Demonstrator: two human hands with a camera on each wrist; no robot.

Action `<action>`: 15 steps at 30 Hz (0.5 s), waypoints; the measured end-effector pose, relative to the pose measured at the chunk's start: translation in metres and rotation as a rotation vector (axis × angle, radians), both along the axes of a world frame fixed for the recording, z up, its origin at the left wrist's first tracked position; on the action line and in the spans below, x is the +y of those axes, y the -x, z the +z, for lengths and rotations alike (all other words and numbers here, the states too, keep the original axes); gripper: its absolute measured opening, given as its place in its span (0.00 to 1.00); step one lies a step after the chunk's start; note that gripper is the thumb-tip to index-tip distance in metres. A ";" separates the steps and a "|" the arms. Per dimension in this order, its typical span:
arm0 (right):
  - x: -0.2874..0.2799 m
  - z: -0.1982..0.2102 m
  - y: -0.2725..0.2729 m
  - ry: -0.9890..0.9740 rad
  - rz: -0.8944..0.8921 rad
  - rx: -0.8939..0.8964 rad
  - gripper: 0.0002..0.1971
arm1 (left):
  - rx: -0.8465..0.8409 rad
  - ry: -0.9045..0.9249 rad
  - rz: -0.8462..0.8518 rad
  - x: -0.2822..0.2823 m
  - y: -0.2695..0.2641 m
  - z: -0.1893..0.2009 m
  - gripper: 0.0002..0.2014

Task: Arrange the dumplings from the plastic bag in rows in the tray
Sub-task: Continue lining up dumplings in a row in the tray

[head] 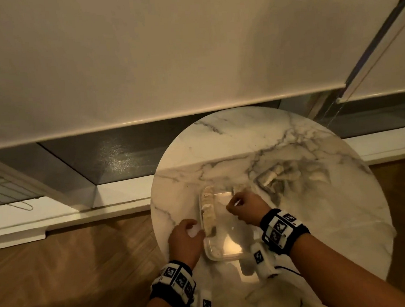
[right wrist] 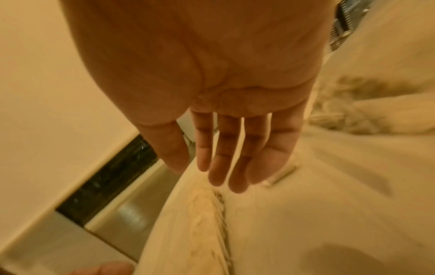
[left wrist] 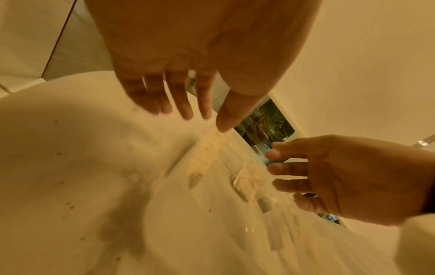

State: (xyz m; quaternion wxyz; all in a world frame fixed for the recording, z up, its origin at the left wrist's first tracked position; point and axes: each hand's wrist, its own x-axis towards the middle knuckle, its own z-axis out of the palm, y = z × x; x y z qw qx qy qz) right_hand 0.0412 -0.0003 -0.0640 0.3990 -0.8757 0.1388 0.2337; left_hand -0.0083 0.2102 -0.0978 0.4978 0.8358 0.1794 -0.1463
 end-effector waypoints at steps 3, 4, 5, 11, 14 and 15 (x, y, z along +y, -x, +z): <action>-0.038 0.030 0.026 -0.165 -0.094 -0.065 0.06 | -0.180 0.038 0.050 -0.019 0.001 0.020 0.11; -0.051 0.039 0.035 -0.193 -0.124 -0.087 0.06 | -0.222 0.062 0.028 -0.027 0.002 0.027 0.11; -0.068 0.048 0.047 -0.211 -0.169 -0.111 0.06 | -0.253 0.094 -0.014 -0.040 0.004 0.031 0.10; -0.152 0.077 0.109 -0.259 -0.336 -0.158 0.03 | -0.351 0.172 -0.455 -0.123 0.018 0.054 0.11; -0.190 0.088 0.139 -0.261 -0.345 -0.157 0.05 | -0.441 0.080 -0.738 -0.172 0.033 0.065 0.05; -0.203 0.093 0.148 -0.263 -0.353 -0.148 0.06 | -0.464 0.051 -0.822 -0.187 0.038 0.067 0.06</action>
